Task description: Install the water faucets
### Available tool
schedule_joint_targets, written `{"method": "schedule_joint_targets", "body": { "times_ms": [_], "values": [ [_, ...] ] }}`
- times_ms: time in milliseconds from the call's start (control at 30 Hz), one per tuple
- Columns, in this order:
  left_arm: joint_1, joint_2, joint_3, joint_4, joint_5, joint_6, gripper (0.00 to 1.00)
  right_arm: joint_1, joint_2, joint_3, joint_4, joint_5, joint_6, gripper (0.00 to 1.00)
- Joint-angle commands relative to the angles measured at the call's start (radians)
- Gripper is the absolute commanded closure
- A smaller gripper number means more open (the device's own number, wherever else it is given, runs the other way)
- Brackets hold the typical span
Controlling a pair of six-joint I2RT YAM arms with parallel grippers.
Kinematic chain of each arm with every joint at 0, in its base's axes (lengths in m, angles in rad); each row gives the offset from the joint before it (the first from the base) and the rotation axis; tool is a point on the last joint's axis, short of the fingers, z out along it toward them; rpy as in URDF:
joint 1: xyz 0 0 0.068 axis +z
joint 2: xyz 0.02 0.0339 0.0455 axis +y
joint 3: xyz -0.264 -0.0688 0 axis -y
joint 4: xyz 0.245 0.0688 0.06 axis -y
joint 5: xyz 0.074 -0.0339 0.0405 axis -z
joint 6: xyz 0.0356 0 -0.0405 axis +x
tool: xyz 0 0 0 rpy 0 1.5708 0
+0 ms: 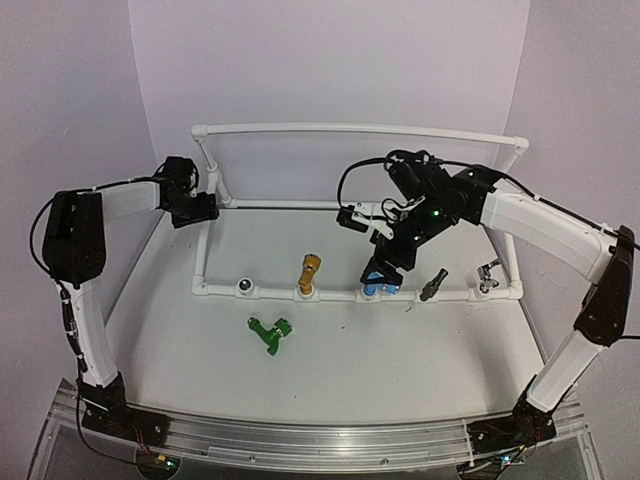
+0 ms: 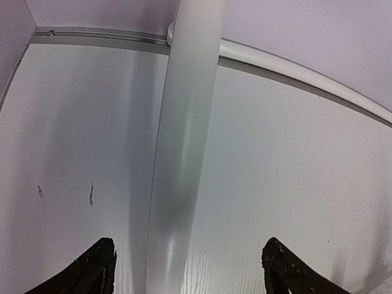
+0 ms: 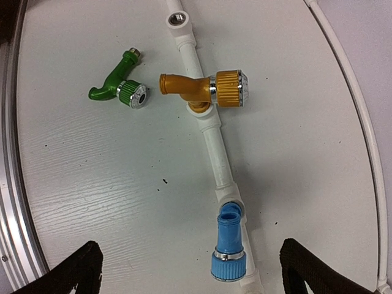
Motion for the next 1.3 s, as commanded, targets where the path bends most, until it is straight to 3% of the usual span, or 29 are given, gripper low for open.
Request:
{"method": "schedule_joint_targets", "body": {
  "times_ms": [0,133,433,567,633,667,867,1267],
  "values": [
    [0.008,0.077,0.104,0.073,0.006,0.080,0.19,-0.001,-0.053,-0.024,0.006,0.034,0.025,0.02],
    [0.009,0.159,0.180,0.076,0.015,0.098,0.25,-0.003,-0.070,-0.055,0.006,0.048,0.035,0.02],
    [0.008,0.216,0.213,0.131,0.020,0.156,0.51,-0.029,-0.096,-0.101,0.011,0.060,0.046,0.02],
    [0.008,0.213,0.212,0.132,0.006,0.167,0.75,-0.033,-0.091,-0.113,0.028,0.067,0.060,0.02],
    [0.008,0.191,0.201,0.138,-0.003,0.167,0.92,-0.034,-0.086,-0.119,0.035,0.071,0.065,0.02],
    [0.008,0.174,0.188,0.146,-0.004,0.165,0.95,-0.035,-0.086,-0.123,0.037,0.072,0.066,0.02],
    [-0.008,0.034,0.089,0.208,-0.011,0.163,1.00,-0.036,-0.086,-0.138,0.056,0.070,0.075,0.02],
    [-0.077,-0.177,-0.073,0.222,-0.124,0.157,1.00,-0.036,-0.087,-0.139,0.069,0.060,0.089,0.02]
  ]
}}
